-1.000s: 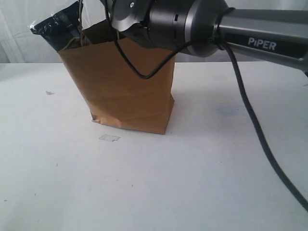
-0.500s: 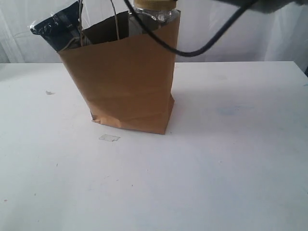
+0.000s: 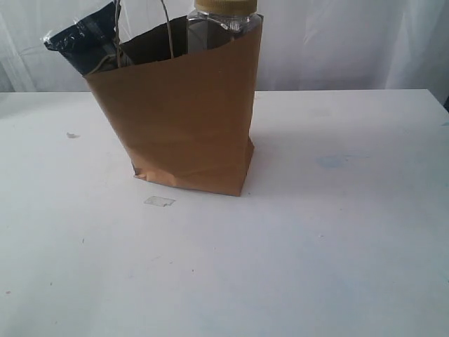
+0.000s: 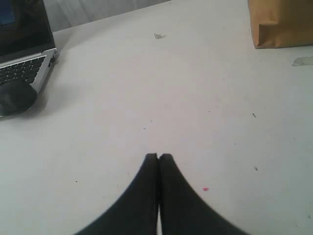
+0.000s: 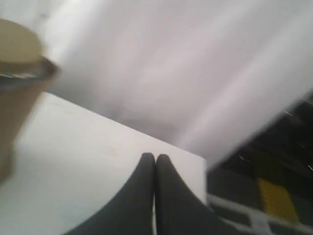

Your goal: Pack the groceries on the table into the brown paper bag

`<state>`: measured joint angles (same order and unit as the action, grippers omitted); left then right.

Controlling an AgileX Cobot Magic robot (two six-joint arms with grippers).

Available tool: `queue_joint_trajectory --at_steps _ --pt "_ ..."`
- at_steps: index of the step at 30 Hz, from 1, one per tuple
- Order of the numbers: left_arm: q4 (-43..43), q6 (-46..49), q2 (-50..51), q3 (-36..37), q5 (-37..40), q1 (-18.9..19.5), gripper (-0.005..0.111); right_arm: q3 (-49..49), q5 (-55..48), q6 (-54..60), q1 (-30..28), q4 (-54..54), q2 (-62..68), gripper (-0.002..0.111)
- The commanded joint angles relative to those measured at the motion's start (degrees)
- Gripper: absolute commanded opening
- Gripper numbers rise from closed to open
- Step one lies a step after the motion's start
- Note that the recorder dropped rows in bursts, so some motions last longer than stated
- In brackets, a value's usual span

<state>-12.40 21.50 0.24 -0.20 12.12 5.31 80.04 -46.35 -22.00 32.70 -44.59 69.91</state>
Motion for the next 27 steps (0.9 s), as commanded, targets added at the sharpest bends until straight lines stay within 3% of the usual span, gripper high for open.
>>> queue_joint_trajectory --at_steps 1,4,8,18,20,21,23,26,27 --pt "-0.15 -0.03 -0.24 0.20 -0.14 -0.45 0.000 -18.39 -2.36 -14.44 -13.56 -12.65 -11.04 0.000" --pt "-0.15 -0.03 -0.24 0.20 -0.14 -0.45 0.000 -29.22 3.52 -20.41 -16.13 -8.74 -23.73 0.000" --pt "-0.15 -0.03 -0.24 0.20 -0.14 -0.45 0.000 -31.46 5.50 -21.96 -16.13 5.25 -37.73 0.000" --pt "-0.15 -0.03 -0.24 0.20 -0.14 -0.45 0.000 -31.46 5.95 -21.96 -16.29 5.52 -56.52 0.000" --pt "-0.15 -0.03 -0.24 0.20 -0.14 -0.45 0.000 -31.58 5.75 -21.70 -22.18 5.52 -61.30 0.000" --pt "-0.15 -0.03 -0.24 0.20 -0.14 -0.45 0.000 -31.58 4.29 -20.13 -27.84 5.33 -63.72 0.000" --pt "-0.15 -0.03 -0.24 0.20 -0.14 -0.45 0.000 -31.58 -0.59 -16.59 -32.54 5.11 -67.11 0.000" --pt "-0.15 -0.03 -0.24 0.20 -0.14 -0.45 0.000 -31.91 -1.59 -14.16 -34.49 5.64 -69.91 0.000" --pt "-0.15 -0.03 -0.24 0.20 -0.14 -0.45 0.000 -32.92 4.42 -14.16 -35.52 5.55 -69.91 0.000"
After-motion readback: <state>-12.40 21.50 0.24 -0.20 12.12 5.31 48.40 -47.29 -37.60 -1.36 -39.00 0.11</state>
